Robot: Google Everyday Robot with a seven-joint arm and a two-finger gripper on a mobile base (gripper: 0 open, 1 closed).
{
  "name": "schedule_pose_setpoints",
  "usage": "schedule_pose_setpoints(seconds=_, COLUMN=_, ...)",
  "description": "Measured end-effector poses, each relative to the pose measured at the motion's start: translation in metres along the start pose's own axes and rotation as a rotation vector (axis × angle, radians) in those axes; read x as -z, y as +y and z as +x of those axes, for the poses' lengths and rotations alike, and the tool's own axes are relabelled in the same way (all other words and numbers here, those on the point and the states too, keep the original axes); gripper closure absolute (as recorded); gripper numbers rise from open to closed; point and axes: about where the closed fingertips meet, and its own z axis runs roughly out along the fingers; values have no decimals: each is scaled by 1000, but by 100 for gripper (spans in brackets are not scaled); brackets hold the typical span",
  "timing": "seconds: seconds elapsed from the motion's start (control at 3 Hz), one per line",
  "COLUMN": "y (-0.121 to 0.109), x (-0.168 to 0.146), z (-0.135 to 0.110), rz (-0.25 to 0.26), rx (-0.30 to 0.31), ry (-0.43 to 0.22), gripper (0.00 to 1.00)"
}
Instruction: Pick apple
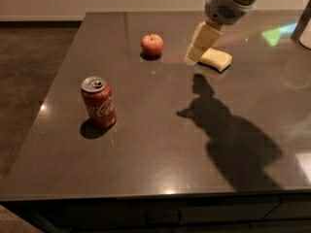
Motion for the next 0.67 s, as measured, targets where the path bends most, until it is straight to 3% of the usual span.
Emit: schedule_pose_setpoints(seconds=0.67, y=-32, x=-79, z=-15, rz=9, rx=-176, ry=-29, gripper=0)
